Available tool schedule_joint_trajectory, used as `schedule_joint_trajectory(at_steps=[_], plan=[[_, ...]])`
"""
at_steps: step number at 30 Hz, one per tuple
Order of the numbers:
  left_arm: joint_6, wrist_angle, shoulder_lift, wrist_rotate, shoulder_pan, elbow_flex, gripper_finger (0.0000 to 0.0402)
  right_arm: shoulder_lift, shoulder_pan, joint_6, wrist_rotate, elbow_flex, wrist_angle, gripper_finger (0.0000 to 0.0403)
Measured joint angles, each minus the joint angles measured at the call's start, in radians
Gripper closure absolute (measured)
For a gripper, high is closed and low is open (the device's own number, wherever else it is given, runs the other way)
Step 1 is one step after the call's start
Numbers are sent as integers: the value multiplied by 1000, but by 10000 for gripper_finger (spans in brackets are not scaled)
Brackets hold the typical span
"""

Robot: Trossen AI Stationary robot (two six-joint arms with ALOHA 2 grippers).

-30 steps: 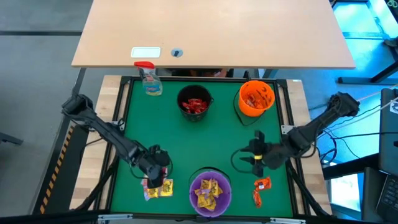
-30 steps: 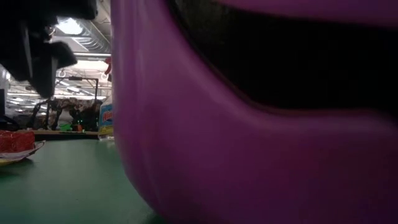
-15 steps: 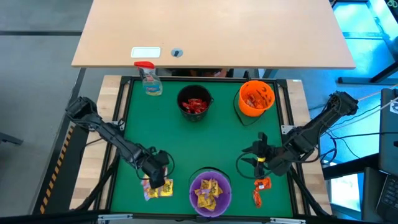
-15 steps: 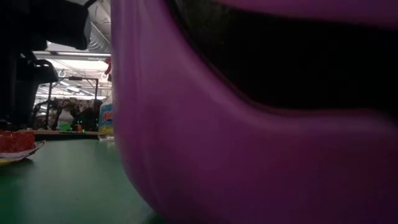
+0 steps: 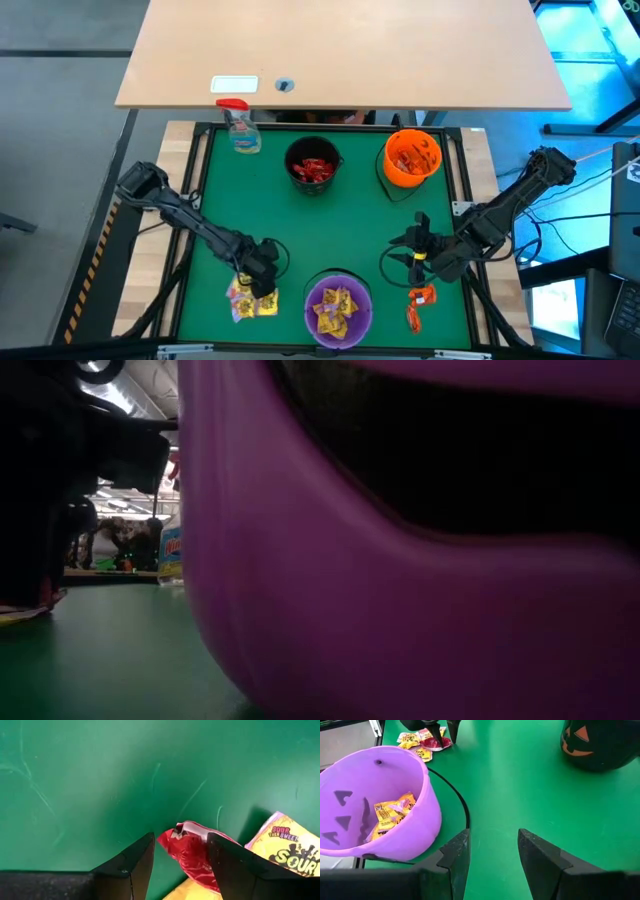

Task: Sort candy
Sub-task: Put the red chocolate into the black bucket

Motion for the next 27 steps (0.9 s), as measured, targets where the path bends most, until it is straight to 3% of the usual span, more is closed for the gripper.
schedule_joint_trajectory(at_steps=[6,16,27], plan=[[3,31,8,6,22,0,245,0,0,-3,20,0,0,242],[121,43,-2,6,93,0,389,0,0,-4,23,0,0,242],[351,-5,-150,-73,241,105,395,0,0,-5,23,0,-2,242]])
